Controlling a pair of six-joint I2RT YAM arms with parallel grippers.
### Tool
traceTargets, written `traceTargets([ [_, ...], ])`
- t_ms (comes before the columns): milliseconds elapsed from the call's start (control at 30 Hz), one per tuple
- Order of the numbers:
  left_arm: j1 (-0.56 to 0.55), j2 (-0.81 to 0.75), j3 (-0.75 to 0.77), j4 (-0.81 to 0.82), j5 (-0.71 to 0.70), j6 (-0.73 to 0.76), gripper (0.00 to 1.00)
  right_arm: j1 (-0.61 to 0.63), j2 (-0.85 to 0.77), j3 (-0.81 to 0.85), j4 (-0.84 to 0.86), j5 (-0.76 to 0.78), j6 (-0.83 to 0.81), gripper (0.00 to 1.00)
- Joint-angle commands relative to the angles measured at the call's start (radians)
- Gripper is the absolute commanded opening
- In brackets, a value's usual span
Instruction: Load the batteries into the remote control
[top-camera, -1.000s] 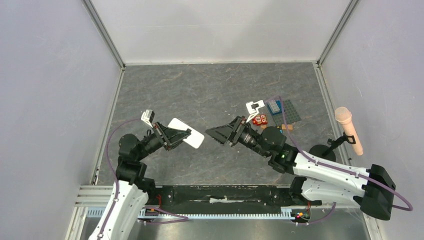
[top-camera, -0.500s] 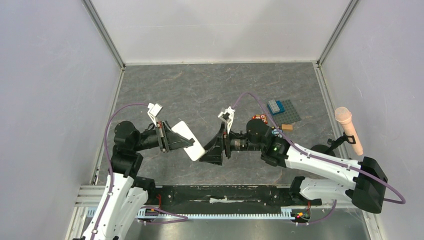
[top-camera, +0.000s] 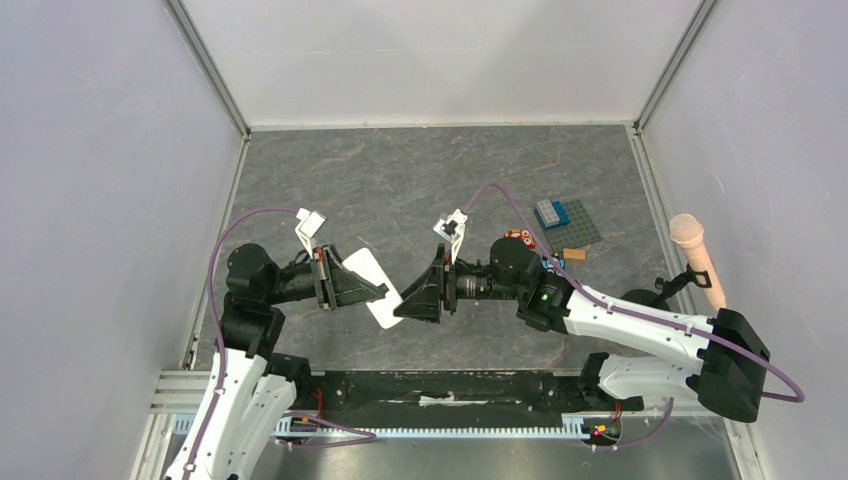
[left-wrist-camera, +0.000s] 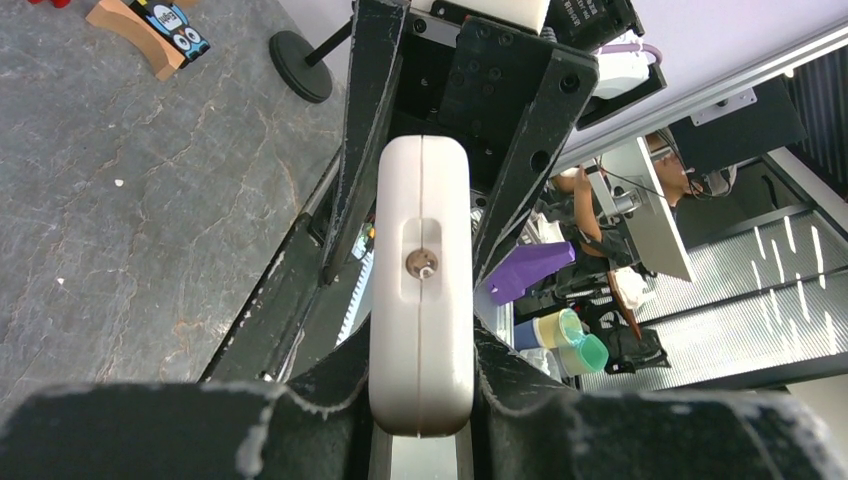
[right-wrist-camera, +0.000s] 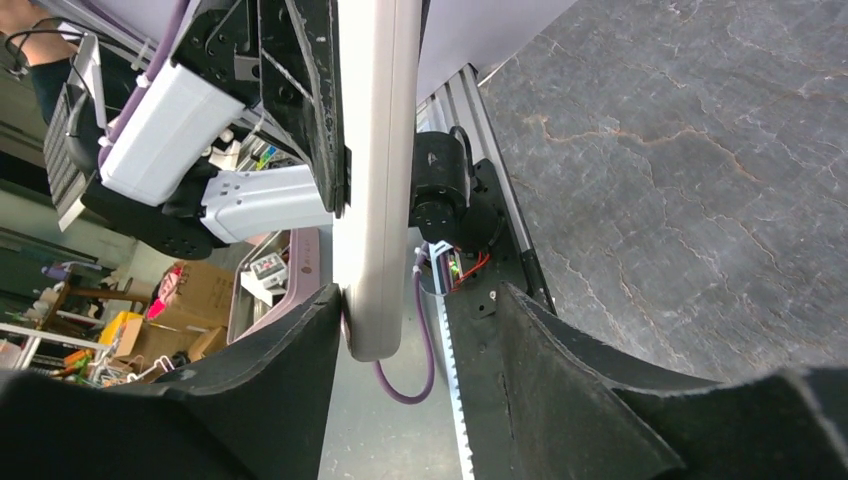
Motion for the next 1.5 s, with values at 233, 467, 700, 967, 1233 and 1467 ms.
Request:
traceTargets([
  [233,-0.002,-0.023,0.023,0.01,0.051,0.027,0.02,-0.008,0.024,0.009,0.041,0.137,0.02,0.52],
  [467,-0.002,-0.027,0.014,0.01,0.05,0.026,0.02,-0.008,0.046,0.011,0.091,0.065,0.024,0.57],
  [700,-0.002,-0.024,0.011,0.009,0.05,0.027,0.03,-0.008,0.094,0.001,0.195,-0.021,0.098,0.28],
  [967,-0.002,-0.02,0.004,-0.005,0.015,0.031,0.51,-0.008,0.067,-0.011,0.18,0.033,0.109,0.0],
  [1233,-0.002,0.012,0.102,-0.37,-0.199,0.292,0.73,-0.025,-0.047,-0.026,-0.015,0.296,0.033,0.0],
  [1467,-0.002,0.028,0.147,-0.58,-0.485,0.397,0.75,-0.071,-0.097,-0.02,-0.367,0.611,-0.076,0.0],
])
